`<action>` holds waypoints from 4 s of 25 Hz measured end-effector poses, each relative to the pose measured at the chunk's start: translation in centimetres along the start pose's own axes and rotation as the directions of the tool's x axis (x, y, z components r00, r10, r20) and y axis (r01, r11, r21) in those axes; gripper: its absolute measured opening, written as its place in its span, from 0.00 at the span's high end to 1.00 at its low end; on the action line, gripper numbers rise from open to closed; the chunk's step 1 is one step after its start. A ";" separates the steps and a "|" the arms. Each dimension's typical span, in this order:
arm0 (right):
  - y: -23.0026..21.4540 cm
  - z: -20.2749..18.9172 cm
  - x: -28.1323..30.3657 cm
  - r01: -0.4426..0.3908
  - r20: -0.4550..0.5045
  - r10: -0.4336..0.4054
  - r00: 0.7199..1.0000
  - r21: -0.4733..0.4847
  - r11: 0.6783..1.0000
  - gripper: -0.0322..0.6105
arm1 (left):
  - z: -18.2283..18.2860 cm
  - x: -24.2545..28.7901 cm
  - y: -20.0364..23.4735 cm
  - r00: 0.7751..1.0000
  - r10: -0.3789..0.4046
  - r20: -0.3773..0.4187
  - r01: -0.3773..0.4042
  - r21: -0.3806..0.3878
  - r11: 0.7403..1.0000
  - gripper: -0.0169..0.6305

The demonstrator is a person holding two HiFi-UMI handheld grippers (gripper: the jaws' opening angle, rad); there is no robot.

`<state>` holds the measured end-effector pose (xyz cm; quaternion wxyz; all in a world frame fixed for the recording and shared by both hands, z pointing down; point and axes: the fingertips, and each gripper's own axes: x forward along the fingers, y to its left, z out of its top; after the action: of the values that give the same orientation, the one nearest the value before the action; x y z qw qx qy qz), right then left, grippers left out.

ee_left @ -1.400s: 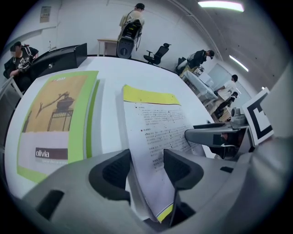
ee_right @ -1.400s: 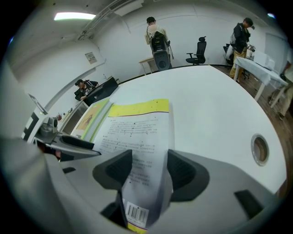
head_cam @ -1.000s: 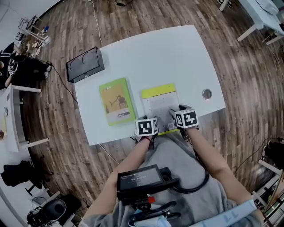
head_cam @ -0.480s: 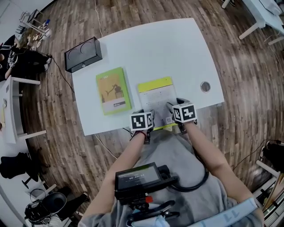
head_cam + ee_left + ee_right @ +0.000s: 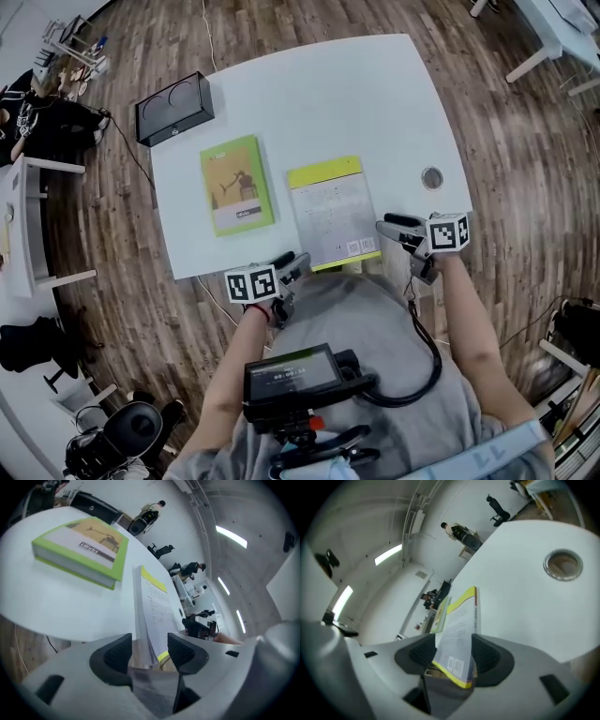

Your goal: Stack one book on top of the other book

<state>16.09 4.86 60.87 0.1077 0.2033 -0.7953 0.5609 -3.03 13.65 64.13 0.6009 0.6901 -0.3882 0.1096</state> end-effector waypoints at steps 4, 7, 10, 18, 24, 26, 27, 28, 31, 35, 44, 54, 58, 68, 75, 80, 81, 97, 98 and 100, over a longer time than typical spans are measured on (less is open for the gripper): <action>0.3 -2.3 -2.5 -0.181 -0.051 0.188 0.981 0.124 0.976 0.56 | -2.7 -1.0 -0.5 0.964 -0.264 0.010 0.261 -0.187 0.947 0.60; -0.3 -4.8 -2.4 -0.205 -0.155 0.230 0.961 0.162 0.965 0.56 | -3.3 -0.4 -1.0 0.919 -0.390 0.058 0.389 -0.299 0.871 0.60; -1.7 -7.2 -1.7 -0.170 -0.239 0.215 0.947 0.195 0.966 0.56 | -3.6 0.6 -0.4 0.905 -0.423 0.050 0.419 -0.288 0.861 0.57; -1.8 -7.9 0.2 -0.233 -0.263 0.287 0.921 0.219 0.947 0.56 | -4.1 2.4 -2.5 0.837 -0.546 0.020 0.522 -0.324 0.789 0.45; -1.9 -8.1 1.9 -0.248 -0.322 0.294 0.900 0.176 0.953 0.56 | -3.6 3.7 -2.8 0.812 -0.583 0.032 0.558 -0.335 0.759 0.43; -1.6 -8.1 2.4 -0.270 -0.320 0.313 0.894 0.172 0.948 0.56 | -3.2 3.9 -2.9 0.803 -0.595 0.039 0.572 -0.329 0.751 0.43; -1.4 -7.9 2.7 -0.282 -0.317 0.323 0.892 0.169 0.945 0.56 | -3.0 4.0 -3.0 0.801 -0.597 0.041 0.576 -0.325 0.750 0.43; -1.2 -7.8 2.8 -0.293 -0.316 0.332 0.889 0.165 0.942 0.56 | -2.9 4.1 -3.1 0.801 -0.597 0.045 0.578 -0.317 0.751 0.43; -0.4 -7.8 3.2 -0.323 -0.317 0.359 0.878 0.162 0.932 0.56 | -2.7 4.5 -3.2 0.801 -0.597 0.051 0.584 -0.288 0.759 0.43; 0.3 -7.7 3.5 -0.353 -0.299 0.388 0.872 0.167 0.921 0.56 | -3.3 5.1 -4.4 0.775 -0.630 0.046 0.612 -0.300 0.731 0.43; 1.7 -7.7 5.0 -0.383 -0.238 0.411 0.880 0.156 0.910 0.61 | -1.8 5.8 -4.8 0.757 -0.627 0.183 0.651 -0.299 0.698 0.71; 0.7 -7.6 5.6 -0.353 -0.104 0.382 0.918 0.221 0.909 0.80 | -2.0 7.2 -5.0 0.774 -0.595 0.214 0.632 -0.286 0.720 0.82; 0.7 -7.6 5.5 -0.360 -0.091 0.387 0.918 0.218 0.907 0.81 | -2.2 7.2 -4.6 0.775 -0.593 0.218 0.632 -0.269 0.727 0.85; 0.9 -7.6 5.4 -0.367 -0.082 0.393 0.916 0.224 0.903 0.81 | -2.2 7.0 -5.0 0.767 -0.598 0.231 0.641 -0.261 0.722 0.86; 1.3 -7.2 5.3 -0.381 -0.026 0.399 0.916 0.246 0.891 0.82 | -1.8 6.7 -5.4 0.748 -0.616 0.248 0.664 -0.278 0.694 0.86; 1.4 -7.1 5.3 -0.382 -0.021 0.399 0.917 0.241 0.892 0.82 | -1.8 6.6 -5.5 0.749 -0.618 0.238 0.662 -0.278 0.696 0.86; 1.5 -7.0 5.2 -0.384 -0.019 0.400 0.916 0.242 0.891 0.82 | -1.8 6.5 -5.7 0.745 -0.623 0.241 0.667 -0.281 0.690 0.86; 3.5 -5.9 4.7 -0.420 0.016 0.428 0.904 0.225 0.879 0.82 | -0.7 5.1 -6.9 0.732 -0.636 0.243 0.681 -0.230 0.696 0.86; 3.5 -5.8 4.7 -0.419 0.015 0.427 0.904 0.224 0.880 0.82 | -0.6 5.0 -7.0 0.732 -0.637 0.243 0.681 -0.229 0.696 0.86; 3.6 -5.7 4.7 -0.418 0.014 0.425 0.905 0.221 0.881 0.82 | -0.6 4.9 -7.2 0.727 -0.642 0.242 0.686 -0.235 0.688 0.86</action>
<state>10.00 10.32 61.70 -0.0260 0.0263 -0.7517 0.6585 5.29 12.00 61.90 0.6705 0.6869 -0.1650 -0.2268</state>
